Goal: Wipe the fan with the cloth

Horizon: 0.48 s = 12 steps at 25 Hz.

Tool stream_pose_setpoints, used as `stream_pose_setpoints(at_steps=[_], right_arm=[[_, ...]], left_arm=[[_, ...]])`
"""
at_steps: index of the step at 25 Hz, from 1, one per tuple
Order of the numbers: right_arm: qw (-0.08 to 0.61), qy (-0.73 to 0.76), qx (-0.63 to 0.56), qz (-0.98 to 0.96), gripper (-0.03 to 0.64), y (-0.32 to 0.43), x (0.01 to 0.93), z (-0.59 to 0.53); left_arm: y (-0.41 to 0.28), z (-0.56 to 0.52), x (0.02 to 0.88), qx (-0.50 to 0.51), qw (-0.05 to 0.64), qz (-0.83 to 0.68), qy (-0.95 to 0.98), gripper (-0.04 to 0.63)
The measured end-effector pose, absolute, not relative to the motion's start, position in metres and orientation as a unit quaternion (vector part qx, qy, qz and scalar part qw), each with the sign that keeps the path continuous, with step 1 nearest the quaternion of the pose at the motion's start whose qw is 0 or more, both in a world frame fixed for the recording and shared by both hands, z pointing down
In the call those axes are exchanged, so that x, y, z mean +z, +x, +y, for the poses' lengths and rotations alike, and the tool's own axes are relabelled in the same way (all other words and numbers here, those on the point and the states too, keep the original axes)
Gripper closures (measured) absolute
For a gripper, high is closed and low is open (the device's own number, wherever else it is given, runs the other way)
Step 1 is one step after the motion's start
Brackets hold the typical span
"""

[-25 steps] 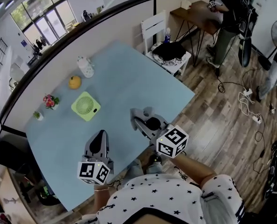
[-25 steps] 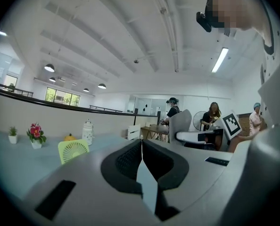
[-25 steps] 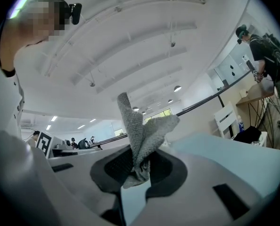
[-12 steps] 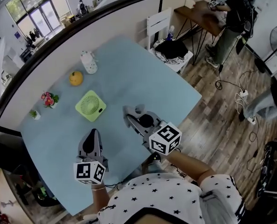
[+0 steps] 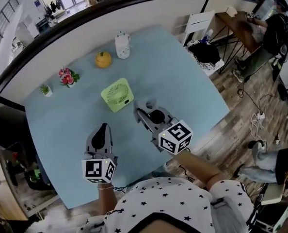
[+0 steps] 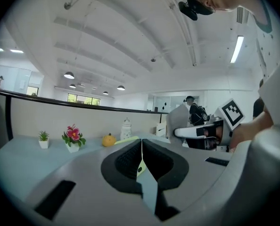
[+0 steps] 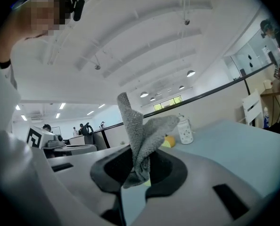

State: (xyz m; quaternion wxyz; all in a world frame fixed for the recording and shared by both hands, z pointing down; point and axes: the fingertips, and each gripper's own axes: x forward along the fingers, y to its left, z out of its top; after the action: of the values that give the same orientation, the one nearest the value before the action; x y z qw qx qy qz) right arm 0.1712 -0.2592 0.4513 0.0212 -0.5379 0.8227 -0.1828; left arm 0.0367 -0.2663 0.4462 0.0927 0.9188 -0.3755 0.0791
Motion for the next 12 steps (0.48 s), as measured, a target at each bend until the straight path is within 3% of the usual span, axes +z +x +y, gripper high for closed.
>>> stream_pose_setpoints(at_steps=[12], right_arm=[[-0.026, -0.488, -0.178, 0.854, 0.571, 0.102, 0.48, -0.319]], left_arm=[[-0.02, -0.278, 0.465, 0.081, 0.117, -0.43, 0.891, 0.565]])
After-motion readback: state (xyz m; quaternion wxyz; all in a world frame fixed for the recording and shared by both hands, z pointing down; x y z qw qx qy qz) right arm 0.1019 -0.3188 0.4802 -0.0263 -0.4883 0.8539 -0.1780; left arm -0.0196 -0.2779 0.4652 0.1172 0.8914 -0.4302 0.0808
